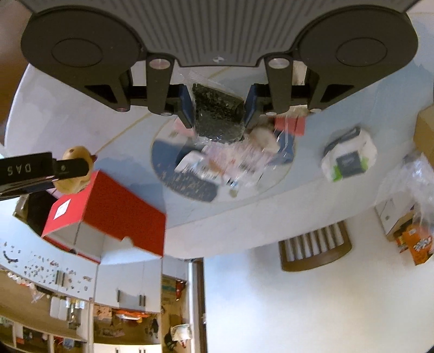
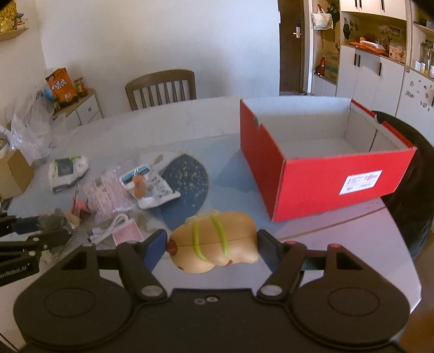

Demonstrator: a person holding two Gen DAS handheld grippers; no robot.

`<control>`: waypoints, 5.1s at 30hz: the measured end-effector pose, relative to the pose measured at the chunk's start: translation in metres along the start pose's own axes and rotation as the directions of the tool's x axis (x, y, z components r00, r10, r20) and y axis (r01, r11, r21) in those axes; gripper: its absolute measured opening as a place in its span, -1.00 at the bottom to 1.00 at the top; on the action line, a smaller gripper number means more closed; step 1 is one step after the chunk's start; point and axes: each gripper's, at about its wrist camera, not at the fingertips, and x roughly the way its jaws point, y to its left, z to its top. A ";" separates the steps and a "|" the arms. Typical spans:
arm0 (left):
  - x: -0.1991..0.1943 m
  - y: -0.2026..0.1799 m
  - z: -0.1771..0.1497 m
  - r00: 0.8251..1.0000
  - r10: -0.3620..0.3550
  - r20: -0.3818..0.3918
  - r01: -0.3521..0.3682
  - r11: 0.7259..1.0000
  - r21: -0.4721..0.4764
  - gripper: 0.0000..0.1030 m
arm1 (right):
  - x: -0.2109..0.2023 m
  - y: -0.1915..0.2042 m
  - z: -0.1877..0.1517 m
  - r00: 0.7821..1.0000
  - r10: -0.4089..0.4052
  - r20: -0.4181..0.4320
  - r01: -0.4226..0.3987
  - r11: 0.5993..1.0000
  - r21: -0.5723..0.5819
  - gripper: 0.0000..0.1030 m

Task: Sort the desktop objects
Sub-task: 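Carry the black bag and yellow toy with both tools into the red box, then open both tools to drop the black bag and yellow toy in the box, then move both tools back over the turntable items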

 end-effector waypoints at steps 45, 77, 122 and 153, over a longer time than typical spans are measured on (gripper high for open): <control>0.112 -0.171 0.204 0.992 -0.129 0.009 0.127 0.985 0.115 -0.26 | 0.029 -0.211 0.142 0.998 0.057 0.016 -0.056 0.995 -0.082 0.34; 0.273 -0.220 0.212 0.921 -0.145 -0.360 0.241 0.941 0.238 -0.26 | 0.129 -0.216 0.128 0.971 0.029 -0.238 -0.083 0.972 -0.219 0.34; 0.262 -0.213 0.213 0.900 -0.148 -0.410 0.263 0.934 0.242 0.21 | 0.135 -0.217 0.123 0.957 0.030 -0.288 -0.105 0.963 -0.247 0.67; 0.052 -0.080 0.151 0.997 -0.076 0.006 0.076 0.997 0.004 0.40 | 0.001 -0.105 0.129 0.981 0.193 0.013 -0.177 0.924 -0.340 0.82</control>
